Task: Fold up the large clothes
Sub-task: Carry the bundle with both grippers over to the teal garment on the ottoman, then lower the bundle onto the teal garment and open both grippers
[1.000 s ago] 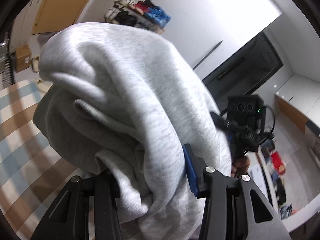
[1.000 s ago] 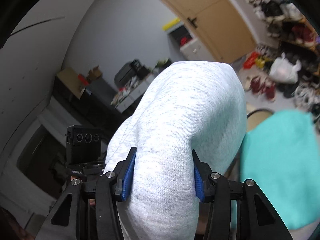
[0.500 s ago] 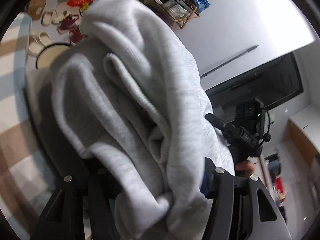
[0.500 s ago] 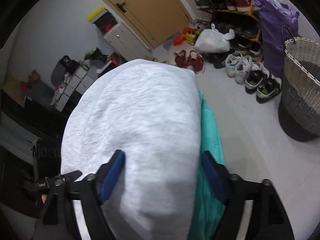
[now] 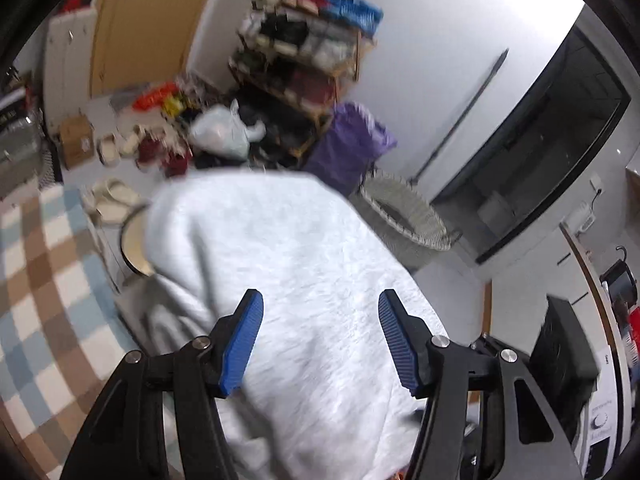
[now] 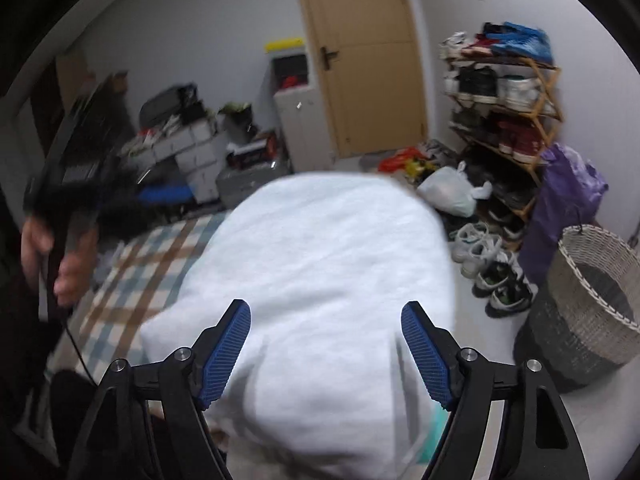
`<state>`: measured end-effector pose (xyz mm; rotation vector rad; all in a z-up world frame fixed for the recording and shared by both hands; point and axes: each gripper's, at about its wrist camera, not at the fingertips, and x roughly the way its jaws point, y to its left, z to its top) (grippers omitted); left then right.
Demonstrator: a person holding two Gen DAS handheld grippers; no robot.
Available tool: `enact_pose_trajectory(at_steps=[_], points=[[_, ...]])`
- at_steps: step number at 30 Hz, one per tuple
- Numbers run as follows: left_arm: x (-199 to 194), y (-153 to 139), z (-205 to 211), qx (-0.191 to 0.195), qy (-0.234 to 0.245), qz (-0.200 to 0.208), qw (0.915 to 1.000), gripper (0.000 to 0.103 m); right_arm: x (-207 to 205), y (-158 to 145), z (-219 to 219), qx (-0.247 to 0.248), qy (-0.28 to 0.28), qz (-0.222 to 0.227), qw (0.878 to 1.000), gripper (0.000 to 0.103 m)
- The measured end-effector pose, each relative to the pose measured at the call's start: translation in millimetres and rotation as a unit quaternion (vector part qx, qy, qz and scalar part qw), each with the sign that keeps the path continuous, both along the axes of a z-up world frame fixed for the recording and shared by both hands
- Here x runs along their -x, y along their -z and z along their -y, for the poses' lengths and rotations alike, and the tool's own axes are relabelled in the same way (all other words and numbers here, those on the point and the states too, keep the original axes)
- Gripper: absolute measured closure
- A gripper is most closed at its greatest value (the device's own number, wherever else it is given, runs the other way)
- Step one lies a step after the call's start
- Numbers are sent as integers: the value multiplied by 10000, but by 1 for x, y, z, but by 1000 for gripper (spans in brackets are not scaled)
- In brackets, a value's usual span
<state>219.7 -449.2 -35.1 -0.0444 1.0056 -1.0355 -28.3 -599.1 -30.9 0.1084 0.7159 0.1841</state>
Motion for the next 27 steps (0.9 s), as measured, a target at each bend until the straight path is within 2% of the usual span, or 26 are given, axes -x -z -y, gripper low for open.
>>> enact_pose_trajectory(at_steps=[1, 2, 3, 5, 6, 10, 12, 13, 16, 17, 19, 21, 23, 24, 25, 27], points=[[-7, 21, 10, -283, 41, -175, 9994, 49, -1, 17, -10, 333, 129, -255, 9990, 25], [-14, 37, 15, -420, 63, -262, 9988, 49, 1, 33, -12, 605, 226, -347, 9973, 25], [-6, 46, 6, -458, 70, -270, 9986, 49, 1, 50, -22, 962, 308, -556, 9933, 23], [-5, 48, 5, -348, -88, -157, 9992, 49, 3, 68, -23, 970, 358, -725, 9920, 23], [-4, 47, 3, -336, -117, -53, 9994, 49, 5, 72, -23, 947, 366, -640, 9928, 23], [5, 31, -8, -248, -116, 60, 9996, 49, 12, 69, -13, 698, 420, -460, 9956, 23], [24, 18, -28, -230, -208, 161, 9994, 49, 14, 68, -13, 716, 513, -336, 9955, 22], [25, 15, -22, -207, -279, 201, 9992, 49, 20, 65, -16, 776, 577, -237, 9950, 22], [58, 12, -49, -46, -302, 310, 9991, 49, 29, 36, -25, 568, 718, 109, 9957, 24], [59, 20, -46, 19, -231, 317, 9992, 49, 38, 29, -27, 290, 639, 319, 9970, 25], [68, 31, -43, -52, -49, 324, 9994, 48, 45, 20, -38, 102, 548, 500, 9972, 25], [65, 55, -27, -403, 97, 314, 9986, 48, 42, 23, -57, 202, 439, 374, 9981, 24], [58, 74, -14, -768, 132, 294, 9965, 48, 33, 39, -71, 653, 494, 216, 9964, 23], [53, 81, -15, -706, 67, 150, 9974, 48, 27, 52, -79, 979, 534, 90, 9937, 22], [48, 85, -18, -589, -16, -69, 9982, 47, 23, 60, -78, 1044, 544, 10, 9930, 22], [41, 91, -22, -403, -112, -395, 9983, 44, 13, 72, -70, 802, 654, -154, 9945, 19]])
